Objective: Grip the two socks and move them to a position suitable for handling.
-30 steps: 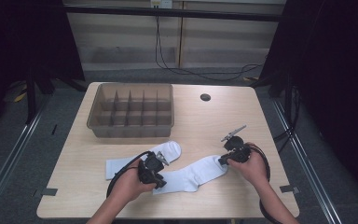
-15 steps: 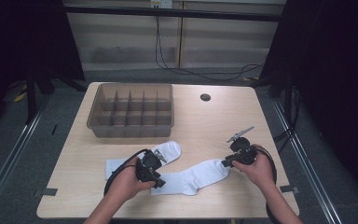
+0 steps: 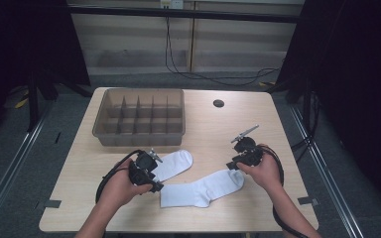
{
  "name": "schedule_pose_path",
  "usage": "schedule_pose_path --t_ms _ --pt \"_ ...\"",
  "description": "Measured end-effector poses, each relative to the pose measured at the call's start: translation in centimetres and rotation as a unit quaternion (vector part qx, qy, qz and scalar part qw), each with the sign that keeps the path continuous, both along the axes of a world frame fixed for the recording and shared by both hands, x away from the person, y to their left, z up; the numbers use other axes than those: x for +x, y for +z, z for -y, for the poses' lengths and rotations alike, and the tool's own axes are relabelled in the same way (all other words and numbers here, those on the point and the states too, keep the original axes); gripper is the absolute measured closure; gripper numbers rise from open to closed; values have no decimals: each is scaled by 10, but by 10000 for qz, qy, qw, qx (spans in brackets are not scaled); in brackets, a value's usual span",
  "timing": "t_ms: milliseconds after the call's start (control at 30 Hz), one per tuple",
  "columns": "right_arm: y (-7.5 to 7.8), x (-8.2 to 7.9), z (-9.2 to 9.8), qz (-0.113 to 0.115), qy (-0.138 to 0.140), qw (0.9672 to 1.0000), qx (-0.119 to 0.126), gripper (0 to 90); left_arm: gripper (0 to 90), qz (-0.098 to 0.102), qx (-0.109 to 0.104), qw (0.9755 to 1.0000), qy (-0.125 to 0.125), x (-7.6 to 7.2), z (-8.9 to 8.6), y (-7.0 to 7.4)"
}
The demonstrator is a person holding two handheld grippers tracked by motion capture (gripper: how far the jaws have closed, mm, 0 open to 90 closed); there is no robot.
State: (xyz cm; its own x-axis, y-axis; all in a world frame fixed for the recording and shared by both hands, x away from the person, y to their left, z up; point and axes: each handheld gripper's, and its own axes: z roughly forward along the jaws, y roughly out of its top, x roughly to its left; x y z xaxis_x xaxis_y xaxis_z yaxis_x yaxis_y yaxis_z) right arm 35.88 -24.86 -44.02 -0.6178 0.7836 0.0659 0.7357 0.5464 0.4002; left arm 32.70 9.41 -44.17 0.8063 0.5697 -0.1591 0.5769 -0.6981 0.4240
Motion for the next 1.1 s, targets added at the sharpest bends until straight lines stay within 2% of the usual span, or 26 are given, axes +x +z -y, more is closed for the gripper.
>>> schedule_pose_path --t_ms 233,433,600,800,933,1100 --pt "2 11 -15 25 81 10000 -41 616 501 -7 93 9998 177 3 -11 -1" --pt "1 18 -26 41 204 9997 -94 615 503 -21 78 9994 338 6 -21 -2" --pt "-1 23 -37 51 262 9996 -26 616 500 -15 89 9988 482 8 -31 -1" --pt "-7 31 -56 50 417 9991 -18 631 499 -12 156 9977 664 8 -42 -3" --pt "-10 35 -72 18 541 9985 5 634 499 -64 184 9975 684 8 -47 -6" --pt "-13 40 -93 34 644 9979 32 639 497 -20 199 9968 780 8 -54 -5"
